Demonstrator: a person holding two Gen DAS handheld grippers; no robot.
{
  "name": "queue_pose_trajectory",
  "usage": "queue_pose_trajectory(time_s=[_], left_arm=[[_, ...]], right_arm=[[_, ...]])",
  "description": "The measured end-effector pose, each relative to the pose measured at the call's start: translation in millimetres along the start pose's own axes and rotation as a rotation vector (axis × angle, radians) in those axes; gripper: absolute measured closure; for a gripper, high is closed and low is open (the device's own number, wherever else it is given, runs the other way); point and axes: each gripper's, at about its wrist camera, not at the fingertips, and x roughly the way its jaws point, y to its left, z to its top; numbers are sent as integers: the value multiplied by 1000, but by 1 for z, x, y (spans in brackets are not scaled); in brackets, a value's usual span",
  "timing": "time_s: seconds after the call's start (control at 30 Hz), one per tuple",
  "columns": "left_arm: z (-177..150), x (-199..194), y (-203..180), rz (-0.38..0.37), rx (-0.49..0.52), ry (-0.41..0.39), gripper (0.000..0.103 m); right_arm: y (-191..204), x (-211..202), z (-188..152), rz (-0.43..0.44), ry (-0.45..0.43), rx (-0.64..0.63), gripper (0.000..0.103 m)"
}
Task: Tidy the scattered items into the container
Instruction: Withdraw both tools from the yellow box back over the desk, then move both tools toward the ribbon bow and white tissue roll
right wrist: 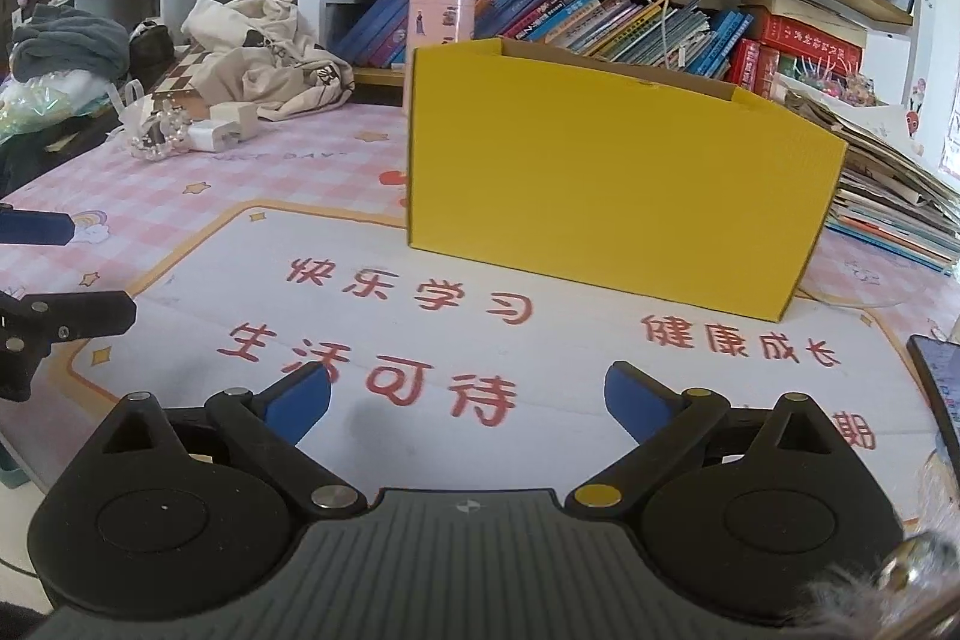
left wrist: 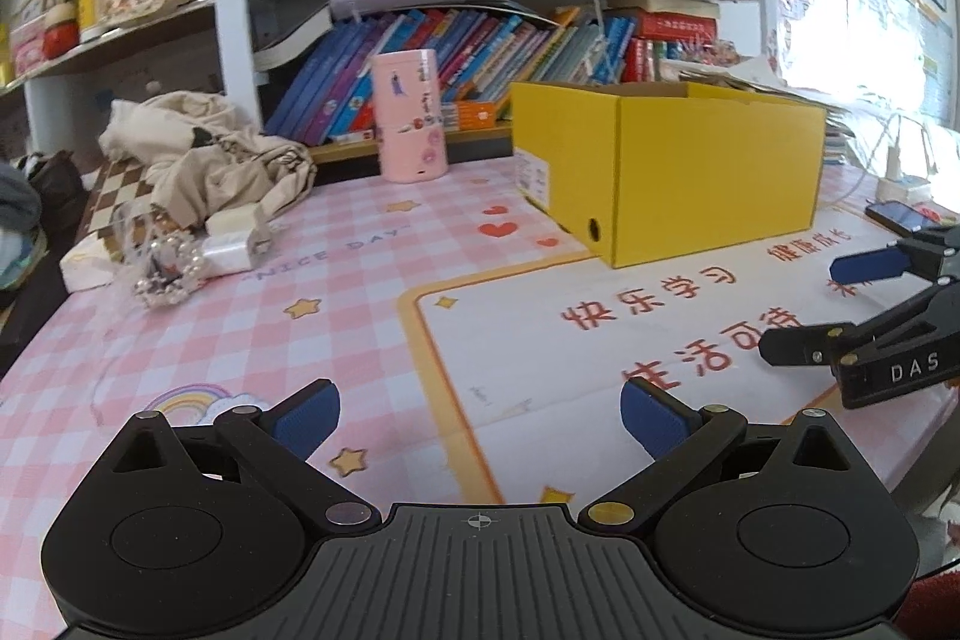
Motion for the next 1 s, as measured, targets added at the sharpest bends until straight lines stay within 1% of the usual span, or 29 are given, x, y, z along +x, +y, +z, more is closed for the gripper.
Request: queue_pose_trajectory(time_s=[0.33, 0.53, 0.77, 0.9, 1.0], left_arm=[[-9, -3, 26, 43, -74, 11, 2], [-12, -9, 36, 71, -86, -1, 2], [-12, -15, 50, 126, -114, -17, 2], [-7, -19, 57, 141, -119, -38, 1], [-1, -11, 63, 144, -110, -26, 1]], right_arm=[[30, 13, 0, 51, 18, -52, 3], [43, 15, 4, 74, 13, -76, 3], [53, 27, 16, 117, 3, -91, 3], [62, 35, 25, 153, -4, -114, 3], [70, 43, 36, 185, -21, -138, 3]])
